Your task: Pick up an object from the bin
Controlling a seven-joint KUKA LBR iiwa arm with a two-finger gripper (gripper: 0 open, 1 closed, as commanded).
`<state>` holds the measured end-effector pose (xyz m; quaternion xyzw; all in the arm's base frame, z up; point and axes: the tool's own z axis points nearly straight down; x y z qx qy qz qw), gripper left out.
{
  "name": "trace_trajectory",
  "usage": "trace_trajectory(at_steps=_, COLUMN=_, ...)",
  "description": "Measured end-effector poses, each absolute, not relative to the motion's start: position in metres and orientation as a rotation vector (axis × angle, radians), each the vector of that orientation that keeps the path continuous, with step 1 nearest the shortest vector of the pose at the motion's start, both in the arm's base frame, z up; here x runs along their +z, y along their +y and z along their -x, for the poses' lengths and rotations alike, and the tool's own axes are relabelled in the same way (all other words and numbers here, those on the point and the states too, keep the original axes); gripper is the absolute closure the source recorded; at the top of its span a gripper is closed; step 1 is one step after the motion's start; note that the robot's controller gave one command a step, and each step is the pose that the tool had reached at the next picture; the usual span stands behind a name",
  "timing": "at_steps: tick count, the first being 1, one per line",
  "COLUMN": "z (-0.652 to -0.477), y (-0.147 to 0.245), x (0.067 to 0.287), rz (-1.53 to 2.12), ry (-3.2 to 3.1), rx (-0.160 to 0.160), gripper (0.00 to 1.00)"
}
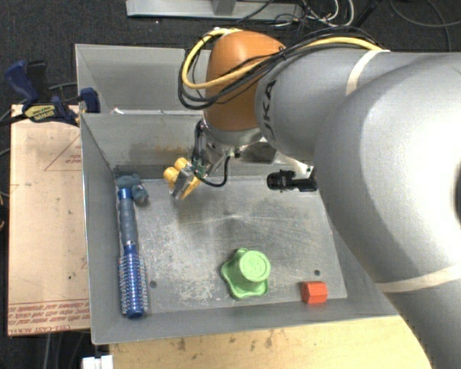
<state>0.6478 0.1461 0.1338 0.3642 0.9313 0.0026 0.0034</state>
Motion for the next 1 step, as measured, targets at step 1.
trace_trajectory(at_steps=1, z=-0.6476, y=0.1436, x=0.2386, rz=-1.108, ry=2.93, rx=0.01, gripper=1.0)
